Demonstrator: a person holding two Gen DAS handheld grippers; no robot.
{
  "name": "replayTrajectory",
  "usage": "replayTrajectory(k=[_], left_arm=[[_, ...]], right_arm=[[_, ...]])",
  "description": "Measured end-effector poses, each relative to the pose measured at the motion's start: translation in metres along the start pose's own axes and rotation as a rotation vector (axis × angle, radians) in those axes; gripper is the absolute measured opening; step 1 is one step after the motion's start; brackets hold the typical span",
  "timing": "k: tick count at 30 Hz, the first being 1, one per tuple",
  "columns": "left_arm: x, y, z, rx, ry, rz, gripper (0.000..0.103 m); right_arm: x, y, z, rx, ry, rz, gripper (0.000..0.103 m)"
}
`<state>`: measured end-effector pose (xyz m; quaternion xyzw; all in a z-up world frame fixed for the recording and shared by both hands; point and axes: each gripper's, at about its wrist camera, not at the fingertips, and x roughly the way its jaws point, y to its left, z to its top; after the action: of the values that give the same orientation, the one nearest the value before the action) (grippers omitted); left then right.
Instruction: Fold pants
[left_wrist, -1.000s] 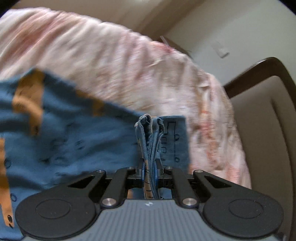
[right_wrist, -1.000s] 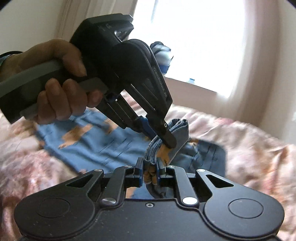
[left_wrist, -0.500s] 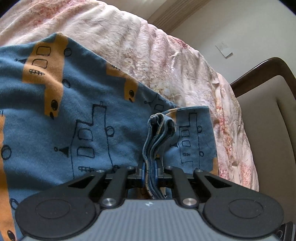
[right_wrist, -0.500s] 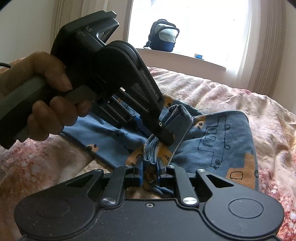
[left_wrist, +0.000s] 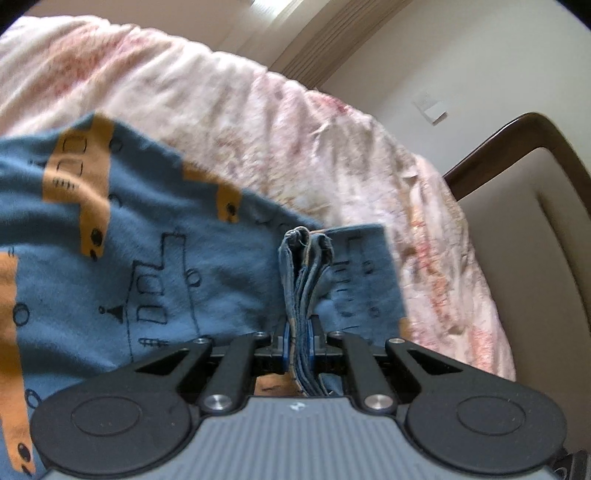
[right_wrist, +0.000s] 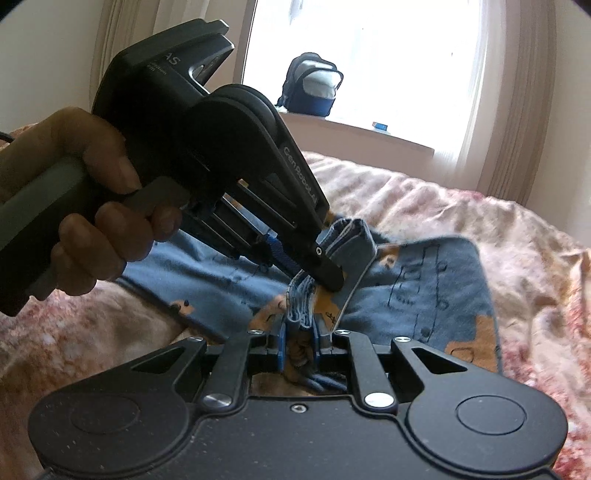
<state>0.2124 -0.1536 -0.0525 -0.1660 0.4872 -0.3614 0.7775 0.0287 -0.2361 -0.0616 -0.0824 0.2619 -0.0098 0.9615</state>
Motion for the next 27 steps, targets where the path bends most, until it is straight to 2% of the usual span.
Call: replayTrajectory(k=[2, 5, 10, 13, 16, 19, 23, 27], left_arm=[[-0.012, -0.007, 0.003, 0.009, -0.021, -0.02, 0.009], [-0.035, -0.016, 0.009, 0.031, -0.046, -0.008, 0.009], [-0.065, -0.005, 0.022, -0.042, -0.021, 0.034, 0.009], [-0.079, 0.009, 0.02, -0.025, -0.012, 0.115, 0.009], [-0.082, 0.036, 0.01, -0.069, -0.002, 0.15, 0.009], [-0.076, 0.065, -0.001, -0.111, 0.008, 0.177, 0.01], [-0.072, 0.093, -0.018, -0.188, -0.03, 0.125, 0.014], [-0.074, 0.098, -0.017, -0.165, -0.027, 0.095, 0.017]], right_arm=[[-0.004, 0.002, 0.003, -0.001, -0.013, -0.007, 0.015], [-0.022, 0.014, 0.018, -0.026, -0.079, -0.021, 0.015], [-0.03, 0.031, 0.04, -0.08, -0.116, 0.042, 0.015], [-0.029, 0.039, 0.047, -0.087, -0.122, 0.083, 0.015], [-0.023, 0.06, 0.049, -0.115, -0.117, 0.157, 0.015], [-0.013, 0.07, 0.047, -0.125, -0.08, 0.186, 0.015], [0.012, 0.086, 0.034, -0.149, -0.011, 0.227, 0.015], [0.015, 0.096, 0.028, -0.18, 0.0, 0.217, 0.016]])
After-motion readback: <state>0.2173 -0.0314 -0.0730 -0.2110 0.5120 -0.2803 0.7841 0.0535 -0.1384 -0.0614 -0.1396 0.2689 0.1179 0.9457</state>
